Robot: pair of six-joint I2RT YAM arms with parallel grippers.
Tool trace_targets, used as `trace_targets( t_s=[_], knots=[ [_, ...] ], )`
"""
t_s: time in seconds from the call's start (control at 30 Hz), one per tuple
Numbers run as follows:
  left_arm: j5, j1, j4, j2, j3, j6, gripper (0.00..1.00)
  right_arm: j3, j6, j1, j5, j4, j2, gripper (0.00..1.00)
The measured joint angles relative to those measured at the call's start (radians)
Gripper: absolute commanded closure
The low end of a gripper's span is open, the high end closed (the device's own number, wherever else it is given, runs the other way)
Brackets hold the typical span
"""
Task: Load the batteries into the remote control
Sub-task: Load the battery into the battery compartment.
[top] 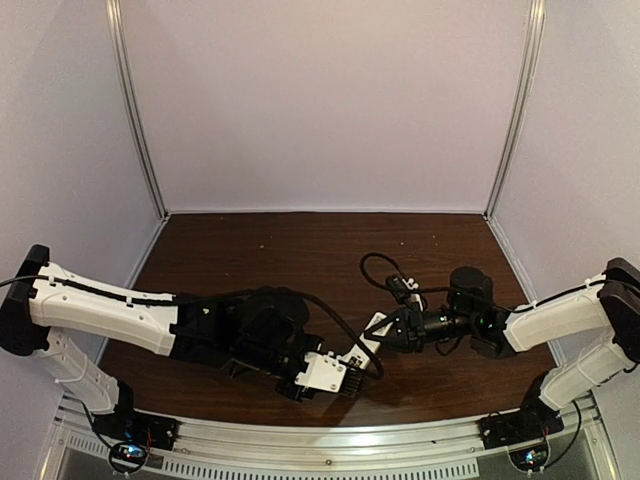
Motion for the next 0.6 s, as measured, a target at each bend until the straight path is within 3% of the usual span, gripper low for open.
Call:
trace_targets(
  t_s=[0.33,0.6],
  knots=[
    [-0.042,0.0,-0.004,0.026,0.015,0.002,0.9,0.0,0.0,0.002,-0.001,-0.001,0.008,1.0],
    [-0.058,-0.001,-0.005,0.028,0.015,0.003,0.71,0.0,0.003,0.003,-0.002,0.01,0.019,1.0]
  ],
)
